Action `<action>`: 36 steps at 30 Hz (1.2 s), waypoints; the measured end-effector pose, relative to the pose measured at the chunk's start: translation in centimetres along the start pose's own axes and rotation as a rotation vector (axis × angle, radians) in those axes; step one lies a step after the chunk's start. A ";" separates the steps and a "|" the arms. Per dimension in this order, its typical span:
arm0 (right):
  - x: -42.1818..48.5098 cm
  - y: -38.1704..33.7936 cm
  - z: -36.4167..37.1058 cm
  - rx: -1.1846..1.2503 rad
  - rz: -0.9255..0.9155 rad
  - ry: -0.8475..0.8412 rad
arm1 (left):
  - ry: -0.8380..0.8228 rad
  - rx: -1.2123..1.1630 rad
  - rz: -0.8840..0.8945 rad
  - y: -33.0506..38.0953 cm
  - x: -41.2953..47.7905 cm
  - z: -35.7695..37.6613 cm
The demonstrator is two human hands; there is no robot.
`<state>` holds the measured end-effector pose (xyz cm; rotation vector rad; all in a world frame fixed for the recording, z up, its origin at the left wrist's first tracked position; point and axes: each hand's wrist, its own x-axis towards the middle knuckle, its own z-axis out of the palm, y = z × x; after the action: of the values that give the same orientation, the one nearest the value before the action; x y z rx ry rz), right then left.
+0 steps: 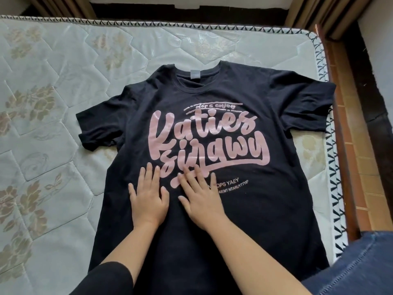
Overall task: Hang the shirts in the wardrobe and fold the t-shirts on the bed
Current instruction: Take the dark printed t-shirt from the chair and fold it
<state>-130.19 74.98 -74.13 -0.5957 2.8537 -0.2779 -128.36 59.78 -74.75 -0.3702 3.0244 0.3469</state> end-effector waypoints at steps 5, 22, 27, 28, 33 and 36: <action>0.3 6.9 -0.4 -0.044 0.111 0.076 | 0.012 -0.034 -0.004 0.1 0.1 0.1; 0.2 -2.0 0.7 -0.008 -0.152 0.079 | 0.074 -0.004 0.011 -0.2 0.1 0.6; 0.2 6.9 -0.5 -0.030 0.055 0.137 | 0.053 -0.023 -0.006 0.0 0.1 0.5; 0.0 9.1 -1.1 -0.020 0.131 0.147 | 0.045 -0.028 -0.011 0.0 0.0 0.4; -1.7 14.8 -3.4 0.015 0.373 0.044 | 0.020 -0.035 -0.015 0.1 0.1 0.3; -1.4 12.7 -3.2 0.037 0.478 0.049 | 0.016 -0.037 -0.018 0.1 0.1 0.2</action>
<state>-134.40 87.43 -73.67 0.1100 2.9153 -0.2626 -128.43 59.92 -74.91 -0.4045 3.0320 0.4005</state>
